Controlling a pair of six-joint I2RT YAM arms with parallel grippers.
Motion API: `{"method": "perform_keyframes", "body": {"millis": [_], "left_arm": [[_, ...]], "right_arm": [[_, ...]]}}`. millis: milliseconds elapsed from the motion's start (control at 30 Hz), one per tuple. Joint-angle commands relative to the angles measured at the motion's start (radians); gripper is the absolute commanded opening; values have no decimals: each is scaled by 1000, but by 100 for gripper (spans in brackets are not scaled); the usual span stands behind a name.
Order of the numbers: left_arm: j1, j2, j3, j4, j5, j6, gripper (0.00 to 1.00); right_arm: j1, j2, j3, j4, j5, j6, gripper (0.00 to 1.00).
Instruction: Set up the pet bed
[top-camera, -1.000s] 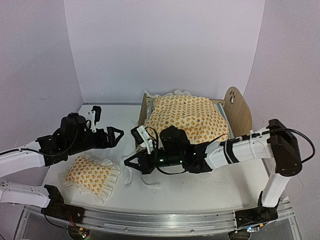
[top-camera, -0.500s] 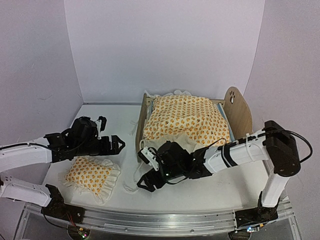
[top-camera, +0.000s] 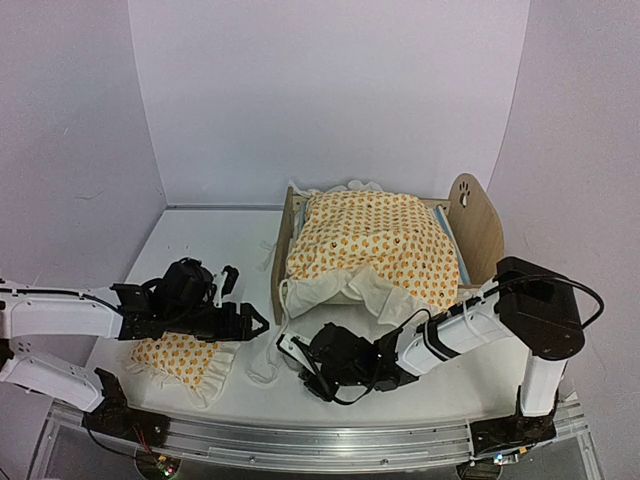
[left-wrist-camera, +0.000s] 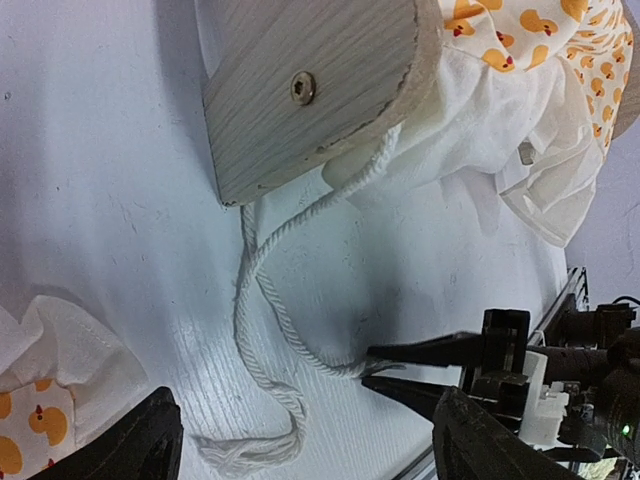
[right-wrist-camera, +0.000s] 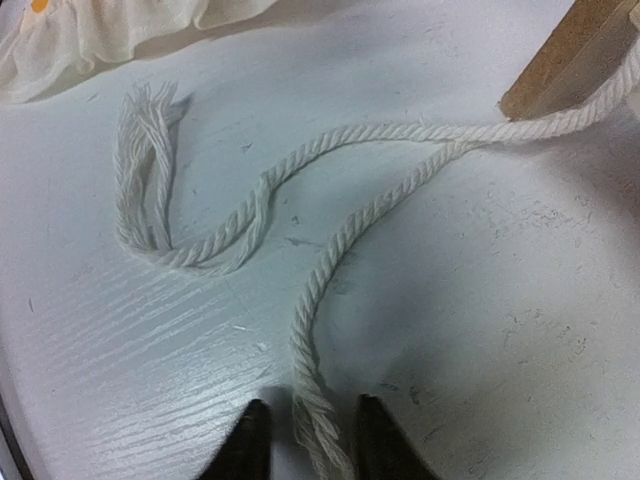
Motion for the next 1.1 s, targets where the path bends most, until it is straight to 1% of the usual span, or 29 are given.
{"method": "perform_keyframes", "body": {"millis": [0,33,67,167,233,300,433,467,533,667,733,800,833,933,1033,1067], "left_arm": [[-7,-48,-85,186,-22,-38,85],[-7,-59,-106,220,-38,-35,85],[-7,-67,-128,266,-50,-29,85],[-11,-87,-176,406,-54,50,83],[-17,-102,-227,540,-47,134,83],[-19,-113,-264,645,-39,239,84],[-21,-93,-266,693,-22,427,86],[-21,-79,-263,709,-2,459,85],[-21,-44,-275,800,77,500,82],[-19,52,-273,923,260,498,76],[-5,123,-245,926,356,463,73],[3,169,-227,937,419,434,71],[5,183,-224,937,438,432,70],[25,193,-227,937,442,439,61],[38,193,-220,938,430,455,55],[40,195,-219,938,420,456,54]], "right_arm": [[25,-21,-58,84,208,7,7],[24,-42,-75,108,200,27,1],[22,-66,-83,124,171,49,0],[15,-132,-66,137,43,106,0],[-9,-169,-59,171,-43,152,0],[-50,-172,-42,191,-140,185,0],[-108,-142,38,176,-286,243,0],[-123,-134,56,162,-309,257,0],[-148,-118,90,153,-376,280,0],[-180,-110,114,151,-449,307,0],[-186,-111,116,151,-455,309,0],[-188,-110,120,151,-461,307,0],[-189,-110,120,150,-467,306,0],[-188,-110,117,149,-490,298,0],[-188,-110,116,150,-512,291,0],[-189,-111,116,150,-520,289,0]]}}
